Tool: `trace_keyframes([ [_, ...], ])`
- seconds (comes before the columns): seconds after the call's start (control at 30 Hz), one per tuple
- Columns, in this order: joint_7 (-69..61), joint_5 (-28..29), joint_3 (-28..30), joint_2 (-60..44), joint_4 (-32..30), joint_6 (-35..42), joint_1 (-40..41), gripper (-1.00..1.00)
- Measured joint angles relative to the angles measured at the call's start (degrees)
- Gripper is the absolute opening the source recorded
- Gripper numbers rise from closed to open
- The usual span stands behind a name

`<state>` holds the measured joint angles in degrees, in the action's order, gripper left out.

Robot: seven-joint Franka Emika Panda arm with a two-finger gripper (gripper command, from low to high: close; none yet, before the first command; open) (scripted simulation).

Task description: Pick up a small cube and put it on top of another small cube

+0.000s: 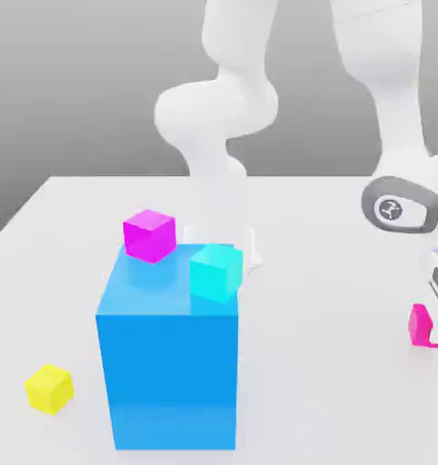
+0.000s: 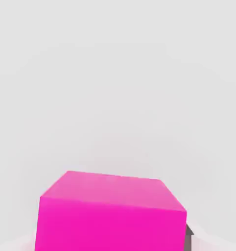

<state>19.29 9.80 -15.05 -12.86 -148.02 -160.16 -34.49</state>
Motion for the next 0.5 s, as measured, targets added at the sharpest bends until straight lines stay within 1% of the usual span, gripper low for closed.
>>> trace_keyframes([
  [0.03, -0.79, -1.56, -0.09, 2.06, -0.08, 1.88, 0.79, -1.0],
  [0.1, -0.81, -3.92, 1.77, 6.05, 0.78, 6.5, 3.23, -1.0],
  [0.2, 0.57, -6.07, 4.88, 11.89, 2.47, 13.82, 10.3, -1.0],
  [0.33, 3.4, -7.73, 8.57, 19.54, 4.88, 23.73, 16.62, -1.0],
  [0.5, 8.04, -8.32, 14.89, 28.97, 7.93, 36.18, 23.61, -1.0],
])
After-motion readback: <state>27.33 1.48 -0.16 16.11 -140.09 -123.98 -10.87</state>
